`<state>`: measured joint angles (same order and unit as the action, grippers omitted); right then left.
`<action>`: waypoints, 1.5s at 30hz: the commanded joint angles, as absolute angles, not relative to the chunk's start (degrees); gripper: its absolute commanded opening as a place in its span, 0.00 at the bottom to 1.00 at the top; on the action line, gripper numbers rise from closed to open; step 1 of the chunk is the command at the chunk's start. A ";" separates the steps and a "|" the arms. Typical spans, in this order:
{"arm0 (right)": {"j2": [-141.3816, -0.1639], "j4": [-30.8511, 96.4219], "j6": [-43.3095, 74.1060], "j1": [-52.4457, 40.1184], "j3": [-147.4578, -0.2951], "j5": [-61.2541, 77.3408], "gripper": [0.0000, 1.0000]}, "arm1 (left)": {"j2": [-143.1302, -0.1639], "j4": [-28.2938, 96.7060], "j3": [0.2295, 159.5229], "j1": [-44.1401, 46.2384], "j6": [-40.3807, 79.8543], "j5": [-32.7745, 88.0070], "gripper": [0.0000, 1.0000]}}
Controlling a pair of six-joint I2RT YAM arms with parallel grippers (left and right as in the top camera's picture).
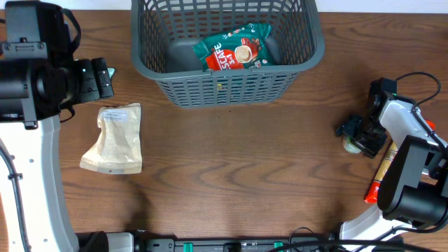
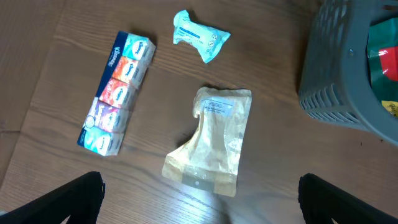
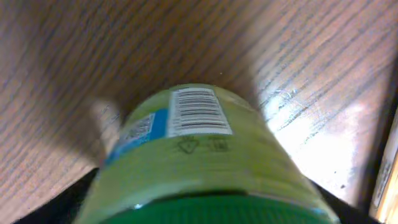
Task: Pack container
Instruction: 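Grasp the green-capped jar with the right gripper, then lift the jar with the right gripper into the basket and release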
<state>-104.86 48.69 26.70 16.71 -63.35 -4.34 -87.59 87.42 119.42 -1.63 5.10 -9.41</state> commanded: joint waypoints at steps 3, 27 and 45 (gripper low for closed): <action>-105.45 48.53 27.20 16.95 -63.16 -4.67 0.53 | -87.24 87.55 119.46 -1.87 4.97 -9.72 0.99; -101.91 68.23 14.13 10.37 -104.18 0.01 0.01 | -87.24 87.29 119.46 -1.87 4.97 -9.72 0.99; -104.47 65.78 -10.81 -14.24 -131.96 2.94 0.01 | -87.24 87.31 119.46 -1.87 4.99 -9.69 0.99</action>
